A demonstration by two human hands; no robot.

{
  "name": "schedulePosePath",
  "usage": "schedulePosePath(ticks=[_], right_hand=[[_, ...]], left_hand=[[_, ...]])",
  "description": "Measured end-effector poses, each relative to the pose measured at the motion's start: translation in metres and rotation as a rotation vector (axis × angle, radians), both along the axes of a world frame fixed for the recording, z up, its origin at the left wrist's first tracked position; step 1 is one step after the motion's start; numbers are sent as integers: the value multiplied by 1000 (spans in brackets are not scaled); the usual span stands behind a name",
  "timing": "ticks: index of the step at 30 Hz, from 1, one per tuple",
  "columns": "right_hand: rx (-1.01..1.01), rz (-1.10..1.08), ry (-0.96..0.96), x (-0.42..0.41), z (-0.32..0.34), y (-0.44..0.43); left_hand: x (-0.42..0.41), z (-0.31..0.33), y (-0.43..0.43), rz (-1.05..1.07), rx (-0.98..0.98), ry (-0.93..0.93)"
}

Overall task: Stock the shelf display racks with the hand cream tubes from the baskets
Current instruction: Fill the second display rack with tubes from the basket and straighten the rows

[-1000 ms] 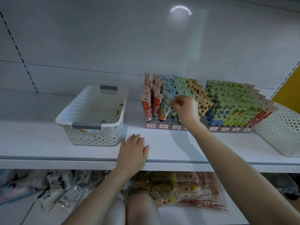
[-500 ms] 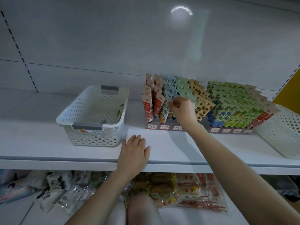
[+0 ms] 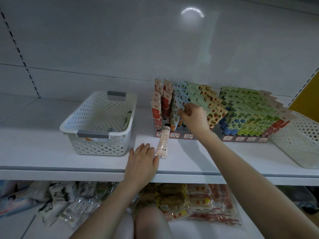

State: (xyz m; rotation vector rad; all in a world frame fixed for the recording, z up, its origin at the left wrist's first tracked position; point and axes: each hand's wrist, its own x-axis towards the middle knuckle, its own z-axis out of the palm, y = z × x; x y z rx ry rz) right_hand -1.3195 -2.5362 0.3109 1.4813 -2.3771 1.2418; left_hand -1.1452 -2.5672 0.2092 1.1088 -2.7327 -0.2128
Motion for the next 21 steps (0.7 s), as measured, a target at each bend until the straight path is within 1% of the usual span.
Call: schedulePosePath(ticks=[9, 14, 16, 19, 21], right_hand=[[34, -12, 21, -6, -3, -2], [39, -28, -21, -2, -1, 2], [17, -37, -56, 0, 0, 6], [-34, -73, -111, 1, -6, 15], [-10, -69, -131, 4, -17, 21]], left_hand=[[0, -1, -1, 3, -32, 2], [0, -2, -1, 2, -22, 18], [0, -2, -1, -7, -14, 46], [1, 0, 0, -14, 33, 137], [0, 2, -1, 6, 77, 196]])
